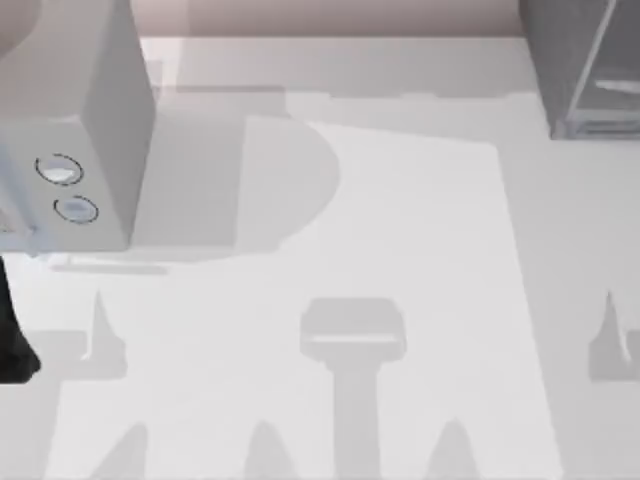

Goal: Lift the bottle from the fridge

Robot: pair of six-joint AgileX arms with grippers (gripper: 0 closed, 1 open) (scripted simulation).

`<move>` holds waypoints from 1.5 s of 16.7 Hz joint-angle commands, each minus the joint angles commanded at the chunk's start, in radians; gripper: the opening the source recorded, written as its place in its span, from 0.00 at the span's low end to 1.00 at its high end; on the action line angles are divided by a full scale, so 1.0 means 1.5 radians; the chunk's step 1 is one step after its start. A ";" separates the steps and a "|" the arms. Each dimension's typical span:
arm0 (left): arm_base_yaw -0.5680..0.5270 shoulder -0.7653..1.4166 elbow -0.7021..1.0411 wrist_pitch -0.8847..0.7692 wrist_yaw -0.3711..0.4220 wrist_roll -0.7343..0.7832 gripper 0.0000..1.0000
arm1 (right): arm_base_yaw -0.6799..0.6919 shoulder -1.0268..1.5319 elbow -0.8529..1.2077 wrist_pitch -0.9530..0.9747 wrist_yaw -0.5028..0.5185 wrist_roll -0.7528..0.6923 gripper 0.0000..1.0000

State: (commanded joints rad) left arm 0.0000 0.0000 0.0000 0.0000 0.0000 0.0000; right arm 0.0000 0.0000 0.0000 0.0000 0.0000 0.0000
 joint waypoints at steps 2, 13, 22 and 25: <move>0.000 0.000 0.000 0.000 0.000 0.000 1.00 | 0.000 0.000 0.000 0.000 0.000 0.000 1.00; 0.000 0.000 0.000 0.000 0.000 0.000 1.00 | -0.136 0.433 0.051 0.409 -0.129 0.001 1.00; 0.000 0.000 0.000 0.000 0.000 0.000 1.00 | -0.292 0.992 0.091 0.874 -0.280 0.011 1.00; 0.000 0.000 0.000 0.000 0.000 0.000 1.00 | -0.328 1.109 0.107 0.990 -0.316 0.012 1.00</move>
State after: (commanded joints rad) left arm 0.0000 0.0000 0.0000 0.0000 0.0000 0.0000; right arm -0.4926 1.6640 0.1612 1.4851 -0.4741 0.0175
